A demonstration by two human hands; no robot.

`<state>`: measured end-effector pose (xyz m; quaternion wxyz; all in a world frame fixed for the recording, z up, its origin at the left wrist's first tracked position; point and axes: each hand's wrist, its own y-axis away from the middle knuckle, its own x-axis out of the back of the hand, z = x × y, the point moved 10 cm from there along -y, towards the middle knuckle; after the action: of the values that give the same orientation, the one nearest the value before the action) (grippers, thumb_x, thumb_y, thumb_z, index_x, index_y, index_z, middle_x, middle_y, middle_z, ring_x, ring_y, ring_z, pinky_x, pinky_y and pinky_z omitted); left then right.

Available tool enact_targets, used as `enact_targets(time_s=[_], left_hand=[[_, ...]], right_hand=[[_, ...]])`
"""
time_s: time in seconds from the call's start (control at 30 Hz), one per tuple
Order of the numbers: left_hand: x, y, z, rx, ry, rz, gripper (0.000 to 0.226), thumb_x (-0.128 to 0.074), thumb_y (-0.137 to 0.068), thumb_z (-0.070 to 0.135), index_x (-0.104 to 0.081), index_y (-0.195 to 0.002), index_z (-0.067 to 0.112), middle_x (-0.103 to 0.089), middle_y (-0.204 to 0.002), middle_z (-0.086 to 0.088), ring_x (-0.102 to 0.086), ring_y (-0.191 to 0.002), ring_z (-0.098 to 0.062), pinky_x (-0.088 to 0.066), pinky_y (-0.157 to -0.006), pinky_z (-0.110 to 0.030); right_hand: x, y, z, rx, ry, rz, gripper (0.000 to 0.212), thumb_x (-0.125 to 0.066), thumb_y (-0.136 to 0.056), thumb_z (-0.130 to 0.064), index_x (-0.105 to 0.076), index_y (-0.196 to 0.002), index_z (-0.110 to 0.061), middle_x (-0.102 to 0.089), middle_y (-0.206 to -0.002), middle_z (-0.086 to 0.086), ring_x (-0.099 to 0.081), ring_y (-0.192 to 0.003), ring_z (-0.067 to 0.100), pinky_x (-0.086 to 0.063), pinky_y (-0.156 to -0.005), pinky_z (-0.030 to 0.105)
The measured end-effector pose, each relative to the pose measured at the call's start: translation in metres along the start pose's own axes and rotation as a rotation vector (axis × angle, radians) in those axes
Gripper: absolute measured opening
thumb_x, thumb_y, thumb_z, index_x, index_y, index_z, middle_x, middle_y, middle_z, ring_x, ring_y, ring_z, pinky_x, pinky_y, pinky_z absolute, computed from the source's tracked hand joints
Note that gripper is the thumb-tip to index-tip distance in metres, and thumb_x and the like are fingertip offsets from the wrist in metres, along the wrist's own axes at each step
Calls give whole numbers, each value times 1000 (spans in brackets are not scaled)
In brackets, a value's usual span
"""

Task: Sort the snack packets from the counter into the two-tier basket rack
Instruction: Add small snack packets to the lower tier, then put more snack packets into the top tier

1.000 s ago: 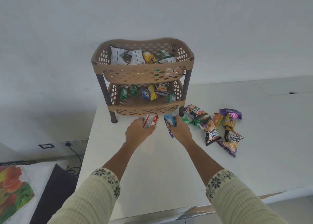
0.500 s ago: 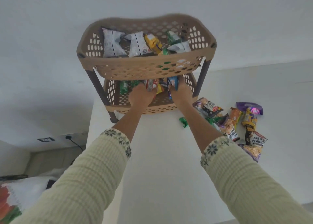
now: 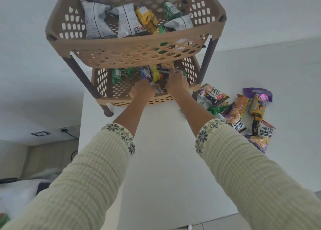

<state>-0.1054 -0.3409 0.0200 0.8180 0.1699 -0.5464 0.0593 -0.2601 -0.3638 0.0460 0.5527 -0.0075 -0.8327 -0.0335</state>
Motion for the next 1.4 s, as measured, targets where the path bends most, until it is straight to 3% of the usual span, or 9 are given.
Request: enact_targets(time_s=[0.17,0.37,0.5,0.67,0.87,1.03,1.23,1.3,1.4], left_hand=[[28,16,-10,-117,231,197,24,-48,-98,30,-66,-113,24,-65,-109,-6,-63,-98,-26,-54,-80,-38],[49,78,-9,-391,316,525,32,-50,-89,8,-67,-112,21,-62,-115,-3,-53,-110,-24,-41,-94,-43],[32,133,17,-595,218,665,39,-55,-79,4,-67,-112,20,-60,-117,-2,-50,-110,-25,-36,-92,-38],[-27,165,55,-767,116,453,38,-59,-80,6,-64,-113,22,-59,-119,-1,-52,-112,-23,-42,-93,-39],[-87,151,84,-704,-107,166,45,-57,-86,15,-53,-131,20,-52,-133,-4,-47,-120,-25,-41,-98,-39],[-112,136,111,-664,-197,45,59,-57,-90,23,-37,-144,18,-37,-148,-5,-35,-134,-25,-35,-107,-41],[-142,121,134,-628,-356,-90,75,-59,-91,33,-18,-153,20,-16,-162,-9,-18,-146,-33,-25,-115,-48],[-148,119,136,-614,-353,-126,76,-59,-91,33,-17,-154,23,-19,-161,-10,-23,-144,-35,-28,-113,-49],[-141,122,137,-584,-286,-56,61,-61,-89,29,-33,-143,25,-46,-141,-10,-48,-124,-32,-41,-99,-45]], right_hand=[[17,13,4,91,-234,140,47,-56,-88,-1,-49,-133,-13,-46,-134,17,-61,-106,35,-55,-79,40],[33,58,24,227,-362,294,54,-48,-81,12,-52,-129,-11,-43,-138,15,-51,-119,30,-45,-79,25],[35,97,42,292,-298,374,52,-45,-79,14,-54,-126,-6,-42,-139,16,-48,-121,30,-53,-70,30],[24,131,84,256,-194,345,53,-49,-77,13,-55,-124,-10,-43,-141,13,-43,-127,30,-51,-57,29],[38,148,162,81,-90,352,53,-52,-77,11,-56,-126,-8,-41,-141,20,-36,-133,37,-54,-85,43],[50,151,211,-81,-35,345,52,-54,-80,1,-50,-131,-8,-38,-145,21,-28,-139,40,-40,-107,52],[34,147,242,-190,-13,153,66,-57,-89,-13,-28,-147,-20,-20,-155,19,-17,-143,42,-45,-98,49],[28,148,242,-188,-3,106,64,-56,-90,-12,-28,-147,-20,-24,-152,20,-26,-137,44,-44,-98,50],[21,149,238,-168,66,72,62,-54,-91,-12,-29,-148,-22,-36,-146,19,-40,-124,40,-42,-96,46]])
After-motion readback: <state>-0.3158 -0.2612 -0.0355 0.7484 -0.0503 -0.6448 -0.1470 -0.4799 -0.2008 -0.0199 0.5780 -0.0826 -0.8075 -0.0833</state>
